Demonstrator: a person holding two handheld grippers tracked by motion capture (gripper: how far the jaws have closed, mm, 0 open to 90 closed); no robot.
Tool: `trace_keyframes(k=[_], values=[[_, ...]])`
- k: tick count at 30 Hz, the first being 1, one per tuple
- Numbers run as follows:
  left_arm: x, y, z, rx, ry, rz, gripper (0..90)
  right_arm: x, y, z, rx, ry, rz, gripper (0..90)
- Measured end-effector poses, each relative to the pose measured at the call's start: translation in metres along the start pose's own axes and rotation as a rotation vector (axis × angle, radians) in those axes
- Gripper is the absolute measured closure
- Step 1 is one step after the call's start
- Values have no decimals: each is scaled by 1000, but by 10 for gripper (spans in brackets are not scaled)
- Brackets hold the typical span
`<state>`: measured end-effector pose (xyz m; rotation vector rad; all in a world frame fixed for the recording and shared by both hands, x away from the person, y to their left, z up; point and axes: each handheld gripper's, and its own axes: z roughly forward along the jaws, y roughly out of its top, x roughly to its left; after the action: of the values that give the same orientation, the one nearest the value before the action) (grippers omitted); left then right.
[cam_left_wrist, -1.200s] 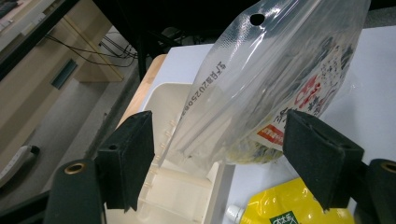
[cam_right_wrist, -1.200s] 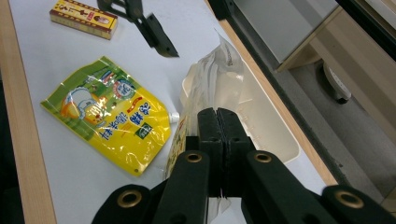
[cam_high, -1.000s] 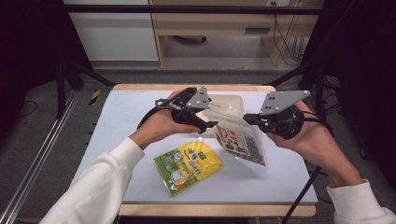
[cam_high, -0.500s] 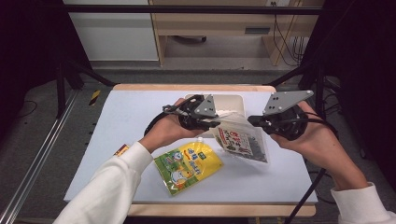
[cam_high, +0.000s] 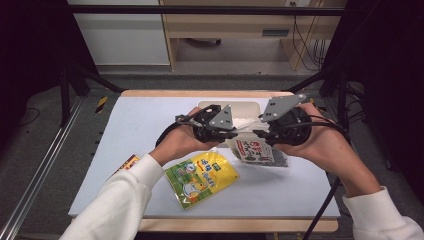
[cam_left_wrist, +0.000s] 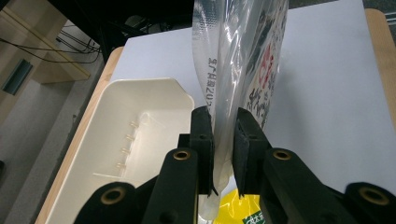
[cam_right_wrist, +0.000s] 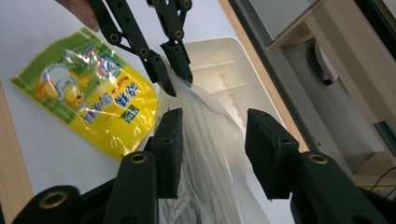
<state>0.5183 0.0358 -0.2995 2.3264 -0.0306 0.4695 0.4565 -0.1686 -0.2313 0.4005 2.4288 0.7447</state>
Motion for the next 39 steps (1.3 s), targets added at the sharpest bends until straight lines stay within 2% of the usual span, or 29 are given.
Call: trace_keyframes(k=[1, 4, 7, 8, 11, 13, 19, 21, 23, 25, 27, 28, 31, 33, 39], values=[[0, 0, 0, 3, -3, 6, 794, 1, 3, 7, 29, -2, -29, 531], [0, -1, -1, 2, -7, 8, 793, 2, 4, 14, 61, 3, -46, 513], [-1, -2, -2, -1, -14, 10, 791, 4, 3, 24, 107, 18, -42, 530], [-1, -2, -2, -2, -14, 9, 791, 4, 3, 24, 107, 18, -42, 530], [-1, -2, -2, -4, -23, 5, 786, 7, 2, 30, 146, 20, -66, 606], [-1, -3, -2, -9, -24, -1, 782, 8, 1, 30, 162, 12, -53, 656], [-2, -3, 0, -29, -22, -32, 750, 7, -4, 31, 193, 60, -18, 796], [-1, -2, -1, -63, -5, -63, 657, 6, -5, 29, 188, 72, -10, 814], [2, 0, -5, -113, 26, -111, 490, 5, -7, 25, 178, 86, 0, 830], [3, 1, -12, -153, 47, -159, 372, 3, -9, 19, 166, 87, 22, 845], [4, 2, -19, -162, 70, -182, 268, -3, -16, 7, 147, 85, 68, 863], [4, 1, -22, -160, 81, -193, 268, -3, -16, 7, 147, 85, 68, 863], [4, -4, -33, -152, 100, -210, 221, -11, -26, -8, 116, 85, 128, 871], [3, -9, -39, -129, 116, -215, 195, -15, -33, -18, 96, 76, 168, 872], [-4, -34, -52, -77, 154, -271, 161, -26, -46, -51, 14, 45, 250, 872]])
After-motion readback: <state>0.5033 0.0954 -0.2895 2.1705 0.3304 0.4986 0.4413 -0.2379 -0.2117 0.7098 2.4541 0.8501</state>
